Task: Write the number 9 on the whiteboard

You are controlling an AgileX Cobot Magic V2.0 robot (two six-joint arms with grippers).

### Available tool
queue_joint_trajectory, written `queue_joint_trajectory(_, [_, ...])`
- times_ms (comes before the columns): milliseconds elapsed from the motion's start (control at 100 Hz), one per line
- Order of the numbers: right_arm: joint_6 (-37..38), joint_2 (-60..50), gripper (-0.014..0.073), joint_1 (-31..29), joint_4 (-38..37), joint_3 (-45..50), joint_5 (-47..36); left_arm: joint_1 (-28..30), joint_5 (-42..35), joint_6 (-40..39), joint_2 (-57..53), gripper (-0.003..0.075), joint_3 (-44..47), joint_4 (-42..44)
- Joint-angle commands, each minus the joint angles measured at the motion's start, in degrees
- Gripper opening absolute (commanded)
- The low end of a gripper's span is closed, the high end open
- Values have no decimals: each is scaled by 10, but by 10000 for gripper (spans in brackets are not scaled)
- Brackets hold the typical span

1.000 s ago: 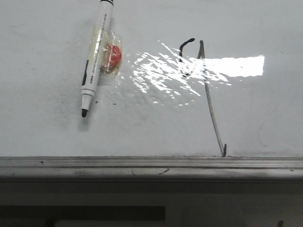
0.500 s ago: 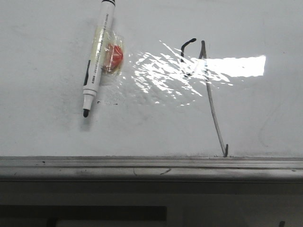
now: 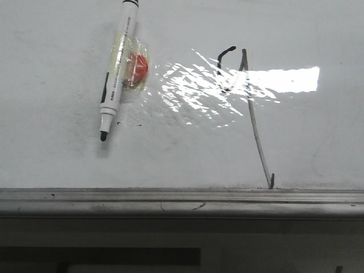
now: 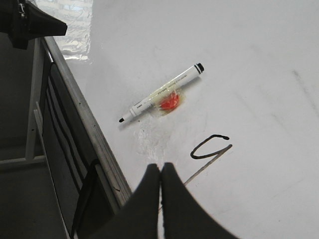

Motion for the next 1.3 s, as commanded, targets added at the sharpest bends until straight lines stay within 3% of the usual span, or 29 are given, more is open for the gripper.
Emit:
queue_joint_trajectory(0, [2,4,-61,-3,-2,-17,-48,6,33,-9,-15,-20,10,1])
queue_joint_trajectory(880, [6,-2,-61,-9,-20,12,-67,6,49,-9,-16,-20,10,0])
queue_joint_trajectory(970, [79,-10,-61,-28,-33,58,-153,6,49,-9,-16,-20,10,0])
queue_joint_trajectory(1040, [192,-20,-61,-56,-106,116,-229,6,49,-9,-16,-20,10,0])
queue_joint_trajectory(1150, [350,-52,-61,-122,-157,185,-239,6,49,-9,-16,-20,10,0])
queue_joint_trajectory(1290, [376,-118,-61,-211,-183,250,-221,6,49,-9,-16,-20,10,0])
